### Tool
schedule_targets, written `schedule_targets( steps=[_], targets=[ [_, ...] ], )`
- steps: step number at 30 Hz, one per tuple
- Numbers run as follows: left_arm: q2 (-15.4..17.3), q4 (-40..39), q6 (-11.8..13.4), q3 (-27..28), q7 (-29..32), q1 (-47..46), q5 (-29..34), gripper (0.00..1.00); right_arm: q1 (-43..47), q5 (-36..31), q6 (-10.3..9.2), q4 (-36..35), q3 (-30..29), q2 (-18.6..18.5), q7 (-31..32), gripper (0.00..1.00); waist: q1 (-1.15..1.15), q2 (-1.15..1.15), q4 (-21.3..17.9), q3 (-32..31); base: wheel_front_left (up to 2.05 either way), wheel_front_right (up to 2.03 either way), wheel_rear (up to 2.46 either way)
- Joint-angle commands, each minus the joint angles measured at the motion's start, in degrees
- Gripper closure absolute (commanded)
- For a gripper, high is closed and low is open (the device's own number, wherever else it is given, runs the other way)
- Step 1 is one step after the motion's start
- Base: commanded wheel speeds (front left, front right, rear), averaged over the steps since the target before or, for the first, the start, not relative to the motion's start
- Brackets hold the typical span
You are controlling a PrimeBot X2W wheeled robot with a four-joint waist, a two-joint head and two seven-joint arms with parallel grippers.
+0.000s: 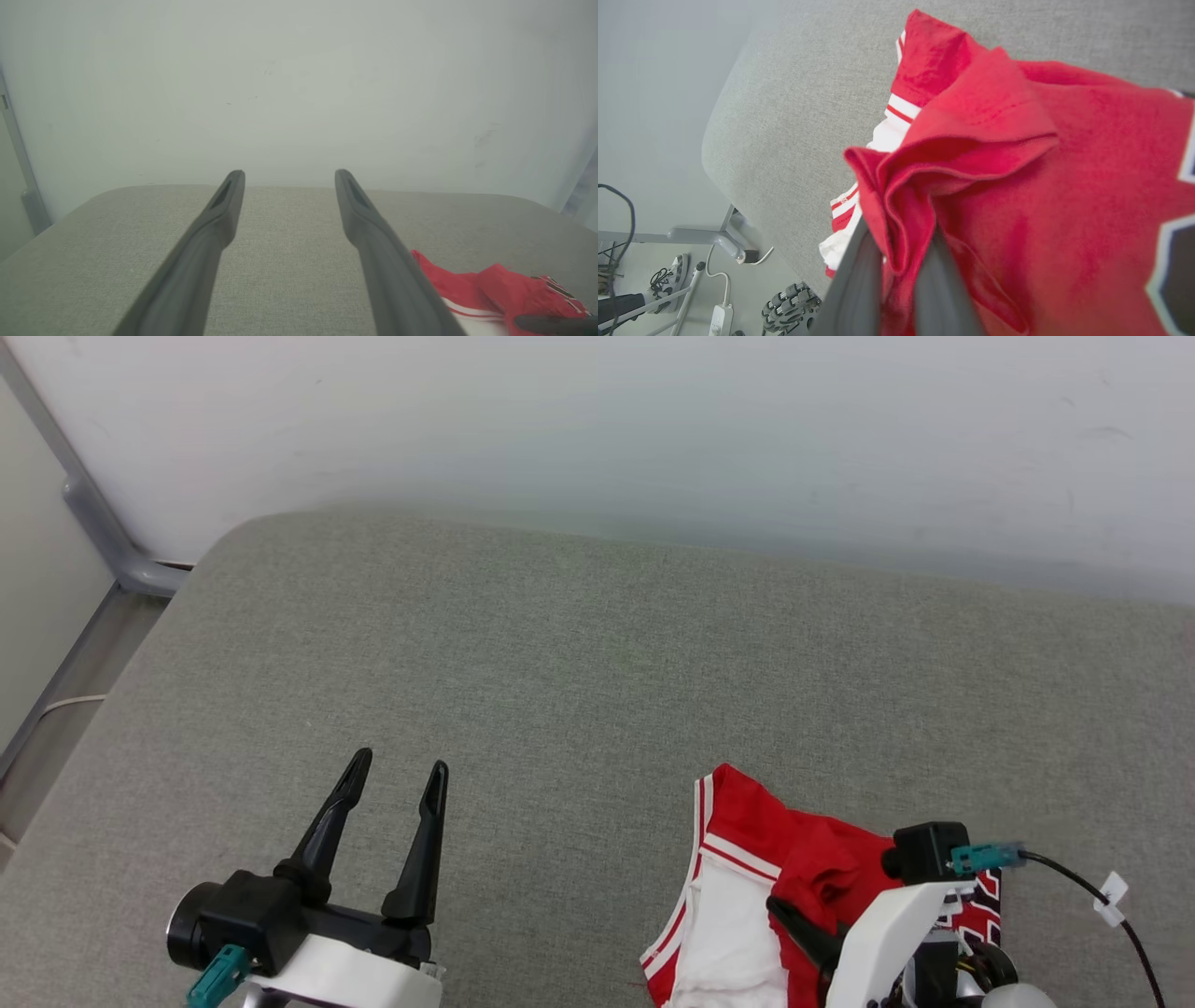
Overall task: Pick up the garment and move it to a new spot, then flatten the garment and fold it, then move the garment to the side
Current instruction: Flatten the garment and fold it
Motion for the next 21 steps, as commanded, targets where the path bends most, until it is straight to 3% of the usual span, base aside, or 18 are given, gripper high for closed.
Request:
schedule_targets(
  steps=[1, 2, 3, 16, 21],
  targets=[
    [0.0, 0.1, -0.1, 0.0, -0.1, -0.7, -0.3, 0.00, -1.1, 0.3, -0.03, 0.4, 0.2, 0.2, -0.5, 0.90, 0.00, 0.00, 0.1, 0.1, 0.00, 0.00, 0.00],
    [0.0, 0.2, -0.1, 0.0, -0.1, -0.7, -0.4, 0.00, -1.7, 0.1, -0.03, 1.6, 0.7, 0.2, -1.2, 0.54, 0.00, 0.00, 0.2, 0.1, 0.00, 0.00, 0.00],
    [-0.1, 0.2, -0.1, 0.0, -0.1, -0.7, -0.3, 0.00, -2.2, -0.3, -0.03, 2.5, 1.5, 0.2, -1.7, 0.00, 0.00, 0.00, 0.2, 0.1, 0.00, 0.00, 0.00],
    [0.0, 0.8, -0.1, 0.4, -0.1, 0.5, -0.2, 0.00, -7.6, 9.9, -0.03, 4.3, 12.9, 0.1, -5.0, 0.00, 0.00, 0.00, 0.1, -1.6, 0.00, 0.00, 0.00],
    [-0.2, 0.5, -0.1, 0.6, -0.1, 1.2, -0.4, 0.00, -10.7, 5.2, -0.03, 3.5, 10.7, 0.1, -6.0, 0.00, 0.00, 0.00, -1.1, -2.5, 0.00, 0.00, 0.00]
  ],
)
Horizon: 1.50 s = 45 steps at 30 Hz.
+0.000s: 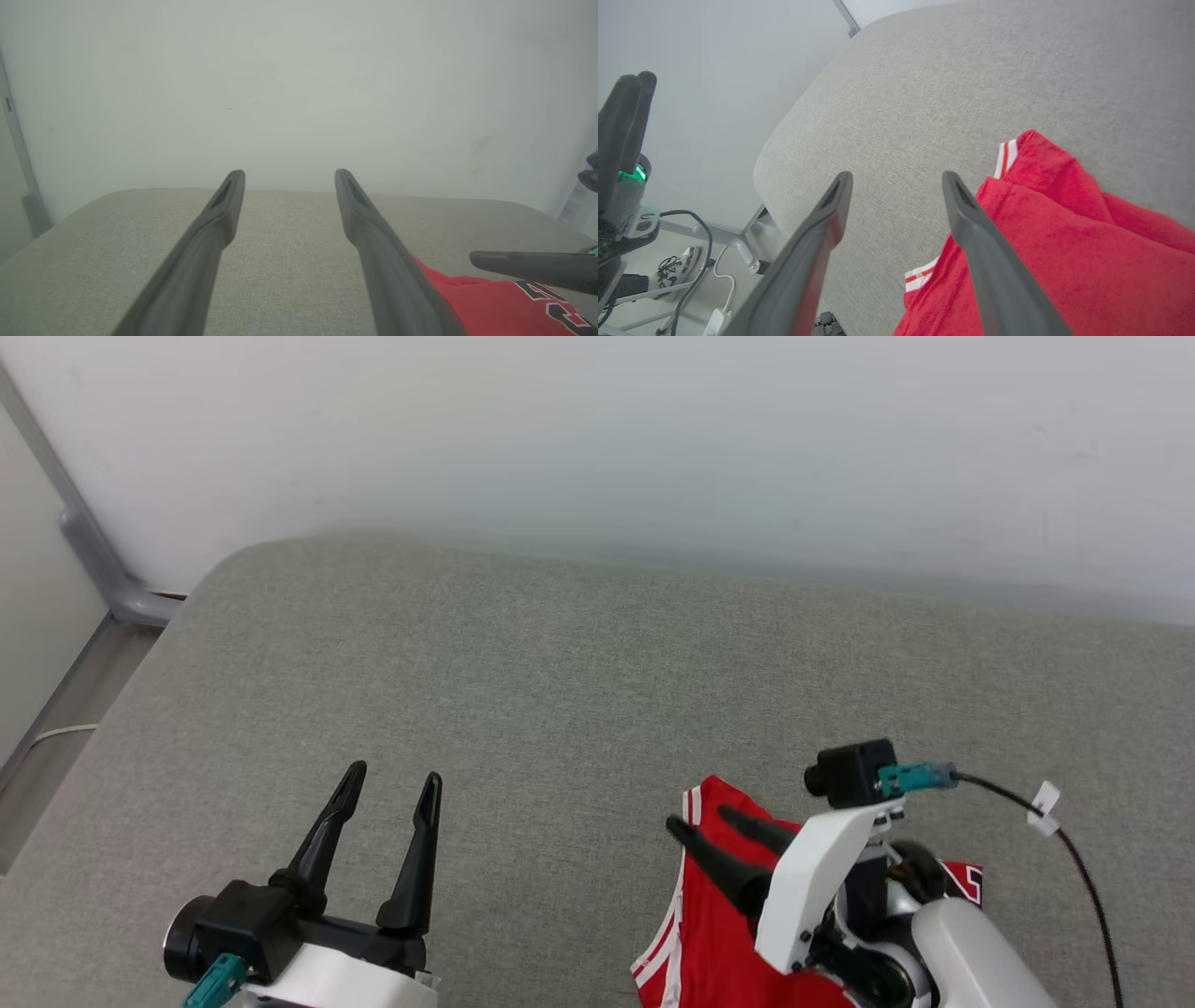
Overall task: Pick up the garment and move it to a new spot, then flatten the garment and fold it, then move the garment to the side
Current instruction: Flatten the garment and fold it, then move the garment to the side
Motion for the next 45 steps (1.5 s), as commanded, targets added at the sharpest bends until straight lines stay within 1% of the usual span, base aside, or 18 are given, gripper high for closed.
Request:
schedule_targets(
  steps=[1, 3, 4, 8, 11, 14, 15, 18, 21, 26, 29, 31, 35, 37, 45],
  targets=[
    [-0.1, -0.1, -0.1, 0.0, -0.1, 0.4, -0.1, 0.00, -1.5, -2.0, -0.03, -0.6, -0.6, 0.1, -0.6, 0.00, 0.00, 0.00, -0.6, -0.2, 0.00, 0.00, 0.00],
    [-0.3, -0.3, -0.1, 0.2, -0.1, 0.7, -0.4, 0.00, -3.0, -7.0, -0.03, -1.8, -2.1, -0.4, -1.0, 0.00, 0.00, 0.00, -1.4, -0.2, 0.00, 0.00, 0.00],
    [-0.4, -0.4, -0.1, 0.3, -0.1, 0.8, -0.7, 0.00, -3.7, -9.1, -0.04, -2.5, -2.8, -1.4, -1.3, 0.00, 0.00, 0.00, -1.9, -0.1, 0.00, 0.00, 0.00],
    [-0.8, -0.4, -0.1, 0.2, -0.1, 0.6, -1.6, 0.00, -6.2, -18.5, -0.04, -5.3, -3.5, -8.6, -6.1, 0.00, 0.00, 0.00, -3.5, 0.2, 0.00, 0.00, 0.00],
    [-0.9, -0.3, -0.1, 0.4, -0.1, 0.2, -2.3, 0.00, -6.2, -22.2, -0.04, -6.6, -5.6, -13.1, -10.8, 0.00, 0.00, 0.00, -4.7, 0.4, 0.00, 0.00, 0.00],
    [-1.5, -0.4, -0.1, 0.5, -0.1, 0.1, -3.3, 0.00, -4.1, -25.2, -0.04, -7.8, -8.9, -16.2, -15.5, 0.00, 0.00, 0.00, -5.8, 0.6, 0.00, 0.00, 0.00],
    [-1.6, -0.3, -0.1, 0.4, -0.1, 0.2, -3.6, 0.00, -3.1, -26.2, -0.04, -8.3, -9.9, -17.0, -16.9, 0.00, 0.00, 0.00, -6.1, 0.7, 0.00, 0.00, 0.00],
    [-1.4, -0.2, -0.1, 0.0, -0.1, 0.4, -3.9, 0.00, 0.1, -28.0, -0.04, -10.1, -13.8, -17.3, -21.1, 0.00, 0.00, 0.00, -6.9, 1.0, 0.00, 0.00, 0.00],
    [-1.5, -0.1, -0.1, -0.4, -0.1, 0.6, -4.1, 0.00, 4.5, -28.6, -0.04, -12.2, -19.1, -15.2, -25.1, 0.00, 0.00, 0.00, -7.4, 1.4, 0.00, 0.00, 0.00],
    [-1.6, -0.3, -0.1, -0.7, -0.1, 1.3, -5.0, 0.00, 12.2, -30.7, -0.05, -16.0, -24.6, -11.4, -30.6, 0.00, 0.00, 0.00, -7.8, 1.9, 0.00, 0.00, 0.00],
    [-1.5, -0.2, -0.1, -0.9, -0.1, 1.5, -5.2, 0.00, 15.7, -31.5, -0.05, -17.1, -26.5, -8.4, -33.5, 0.00, 0.00, 0.00, -7.9, 2.1, 0.00, 0.00, 0.00],
    [-1.7, 0.1, -0.1, -0.7, -0.1, 1.7, -5.6, 0.00, 17.0, -32.3, -0.04, -17.5, -26.9, -7.1, -34.7, 0.00, 0.00, 0.00, -8.0, 2.1, 0.00, 0.00, 0.00],
    [-1.7, 0.7, -0.1, -1.0, -0.1, 2.2, -5.6, 0.00, 18.8, -32.8, -0.05, -16.3, -27.8, -4.2, -36.3, 0.00, 0.00, 0.00, -7.9, 1.7, 0.00, 0.00, 0.00],
    [-1.4, 1.0, -0.1, -1.4, -0.1, 2.1, -5.2, 0.00, 19.0, -32.1, -0.05, -15.5, -27.8, -3.4, -36.9, 0.00, 0.00, 0.00, -7.9, 1.7, 0.00, 0.00, 0.00],
    [-1.3, 1.4, -0.1, -2.0, -0.1, 1.6, -5.2, 0.00, 18.3, -32.1, -0.05, -13.0, -27.8, -3.9, -38.0, 0.00, 0.00, 0.00, -7.6, 1.4, 0.00, 0.00, 0.00]
  ],
)
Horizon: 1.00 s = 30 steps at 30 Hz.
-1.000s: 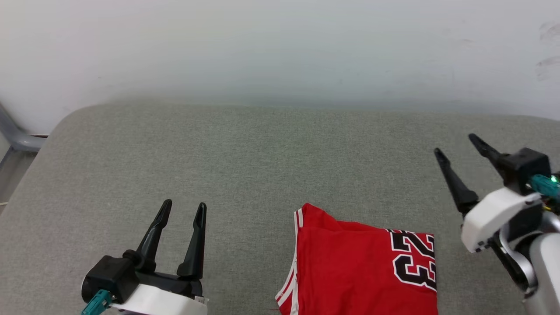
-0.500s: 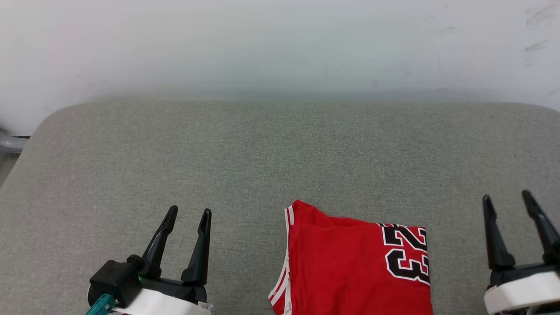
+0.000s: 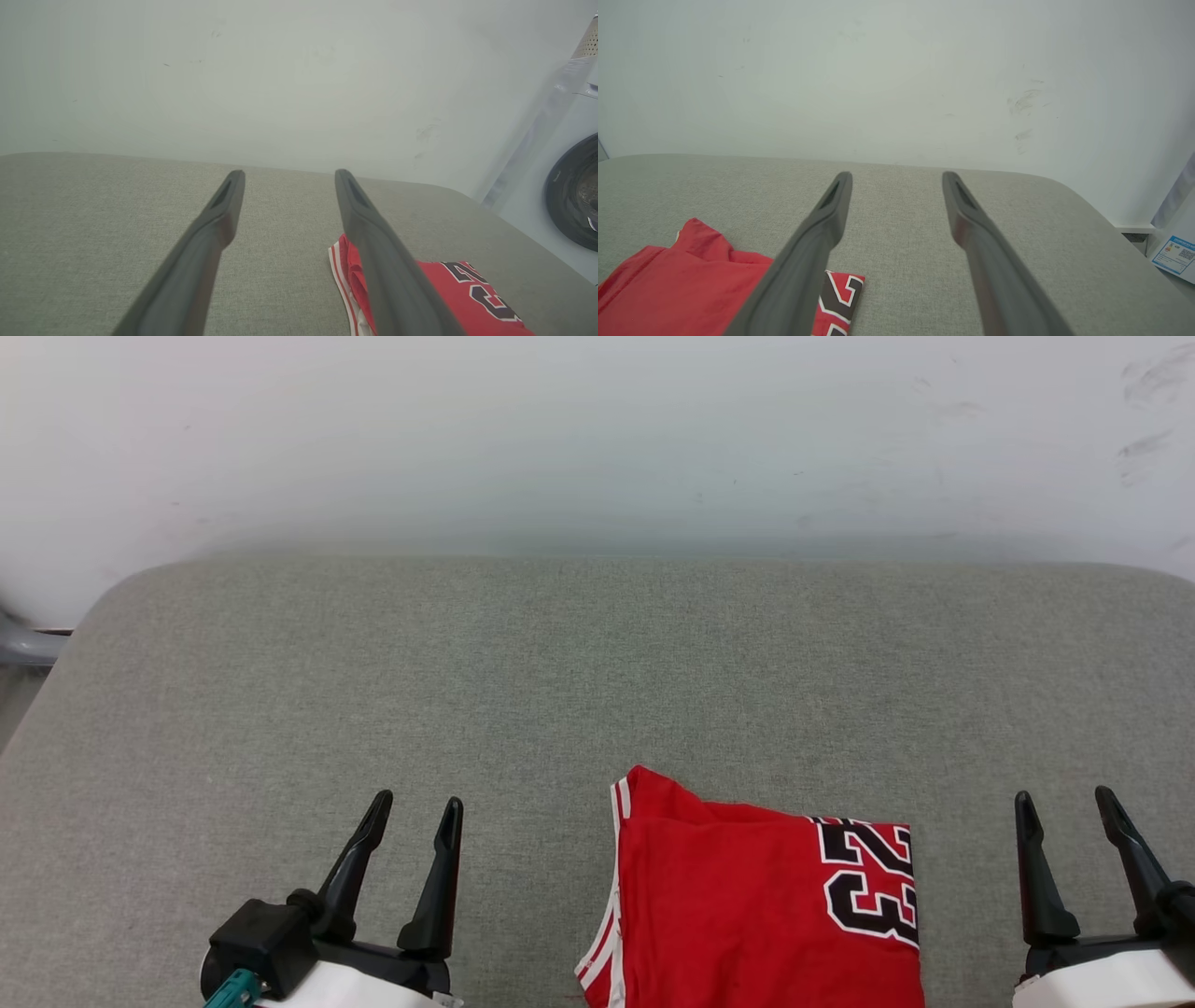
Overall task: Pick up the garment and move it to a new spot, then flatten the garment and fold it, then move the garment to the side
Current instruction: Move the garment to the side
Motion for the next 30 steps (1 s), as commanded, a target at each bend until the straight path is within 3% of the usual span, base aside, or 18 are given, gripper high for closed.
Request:
schedule_targets(
  steps=[1, 8, 11, 14, 15, 19, 24, 30],
  targets=[
    [0.1, 0.0, -0.1, 0.0, -0.1, -0.2, 0.3, 0.00, -0.2, 0.4, -0.07, 0.3, 0.2, -0.5, -0.2, 0.00, 0.00, 0.00, 0.0, 0.0, 0.00, 0.00, 0.00],
    [0.2, 0.2, -0.1, -0.5, -0.1, -0.6, 0.4, 0.00, -0.7, 1.3, -0.07, 0.9, 1.2, -1.4, 1.6, 0.00, 0.00, 0.00, 0.1, 0.3, 0.00, 0.00, 0.00],
    [0.0, 0.2, -0.1, -0.5, -0.1, -0.8, 0.5, 0.00, -1.1, 3.5, -0.06, 0.5, 3.9, -3.7, 7.4, 0.00, 0.00, 0.00, 0.2, 0.7, 0.00, 0.00, 0.00],
    [0.5, 0.4, -0.1, -1.1, -0.1, -1.3, 0.7, 0.00, -1.8, 7.5, -0.07, -1.2, 6.1, -6.9, 17.5, 0.00, 0.00, 0.00, 0.3, 1.5, 0.00, 0.00, 0.00],
    [0.5, 0.4, -0.1, -1.1, -0.1, -1.3, 0.7, 0.00, -1.8, 7.5, -0.07, -1.2, 6.1, -6.9, 17.5, 0.00, 0.00, 0.00, 0.3, 1.5, 0.00, 0.00, 0.00],
    [0.5, 0.3, -0.1, -0.8, -0.1, -2.2, 0.6, 0.00, -3.0, 13.5, -0.06, -4.8, 6.5, -9.9, 34.9, 0.00, 0.00, 0.00, 0.6, 2.8, 0.00, 0.00, 0.00],
    [0.5, 0.4, -0.1, -1.6, -0.1, -3.3, 0.9, 0.00, -2.7, 19.2, -0.06, -8.5, 4.9, -8.8, 58.1, 0.00, 0.00, 0.00, 1.4, 4.6, 0.00, 0.00, 0.00],
    [0.3, 0.3, -0.1, -2.2, -0.1, -4.9, 1.1, 0.00, -3.9, 16.8, -0.06, -10.3, 3.9, -6.8, 70.4, 0.00, 0.00, 0.00, 3.3, 6.8, 0.00, 0.00, 0.00]
  ],
)
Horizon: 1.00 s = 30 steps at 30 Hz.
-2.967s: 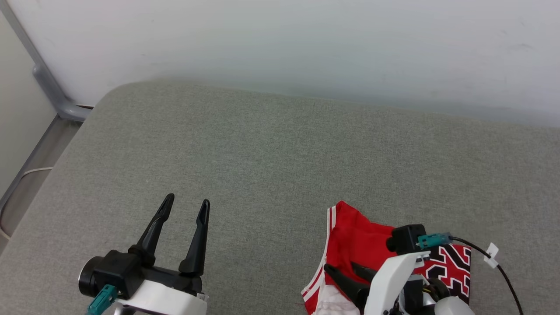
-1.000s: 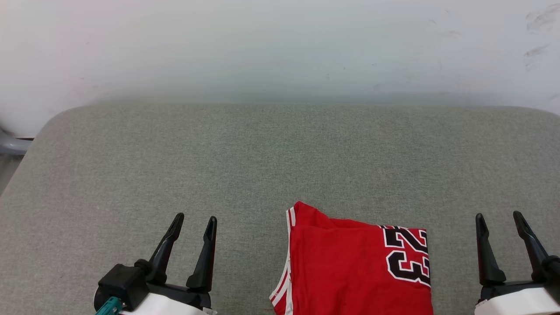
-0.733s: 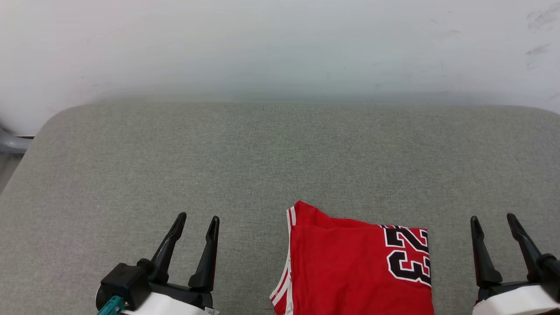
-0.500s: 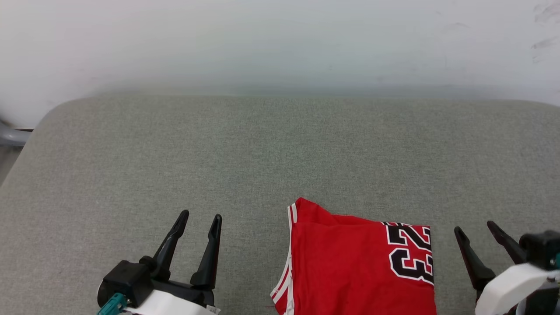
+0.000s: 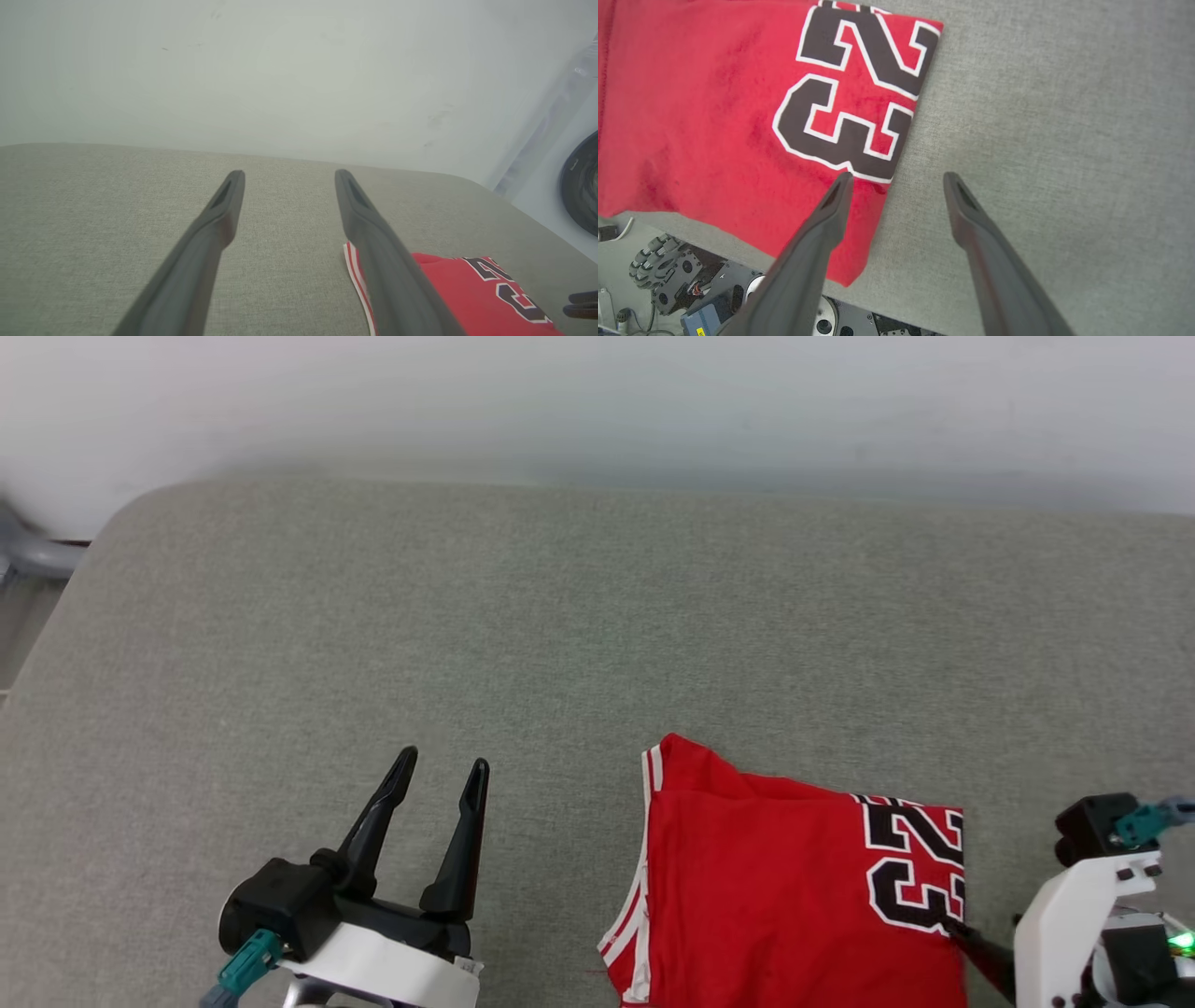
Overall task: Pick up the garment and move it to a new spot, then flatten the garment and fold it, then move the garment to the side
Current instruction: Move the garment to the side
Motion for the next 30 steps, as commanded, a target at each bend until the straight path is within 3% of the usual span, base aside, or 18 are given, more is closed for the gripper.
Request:
schedule_targets(
  steps=[1, 6, 15, 17, 18, 24, 30],
  targets=[
    [0.0, -0.1, -0.1, -0.1, -0.1, -0.8, 0.3, 0.00, -0.7, -0.2, -0.05, 0.2, 0.1, 0.6, 0.4, 0.00, 0.00, 0.00, 0.8, 0.8, 0.00, 0.00, 0.00],
    [0.2, -0.1, -0.1, -0.5, -0.1, -2.0, 0.4, 0.00, -2.7, -1.9, -0.05, 3.5, 0.2, 3.4, 0.8, 0.00, 0.00, 0.00, 2.7, 2.7, 0.00, 0.00, 0.00],
    [0.3, 0.1, -0.1, -0.6, -0.1, -3.1, 0.5, 0.00, -3.3, -3.3, -0.03, 12.0, 5.4, 3.9, -1.0, 0.00, 0.00, 0.00, 3.9, 4.3, 0.00, 0.00, 0.00],
    [0.2, 0.3, -0.1, -0.6, -0.1, -3.2, 0.5, 0.00, -3.3, -3.8, -0.03, 13.6, 7.3, 3.3, -1.8, 0.91, 0.00, 0.00, 3.9, 4.2, 0.00, 0.00, 0.00],
    [0.2, 0.3, -0.1, -0.6, -0.1, -3.2, 0.5, 0.00, -3.4, -3.8, -0.03, 14.3, 8.3, 2.9, -2.4, 1.00, 0.00, 0.00, 3.8, 4.0, 0.00, 0.00, 0.00],
    [0.2, 0.3, -0.1, -0.6, -0.1, -2.6, 0.7, 0.00, -5.7, -4.8, -0.08, 15.0, 11.2, -1.6, -6.9, 1.00, 0.00, 0.00, 2.3, 2.9, 0.00, 0.00, 0.00],
    [0.6, -0.2, -0.1, -0.9, -0.1, -2.7, 0.2, 0.00, -10.7, -7.8, -0.08, 12.2, 16.0, -10.2, -10.4, 1.00, 0.00, 0.00, -0.9, 3.0, 0.00, 0.00, 0.00]
  ],
)
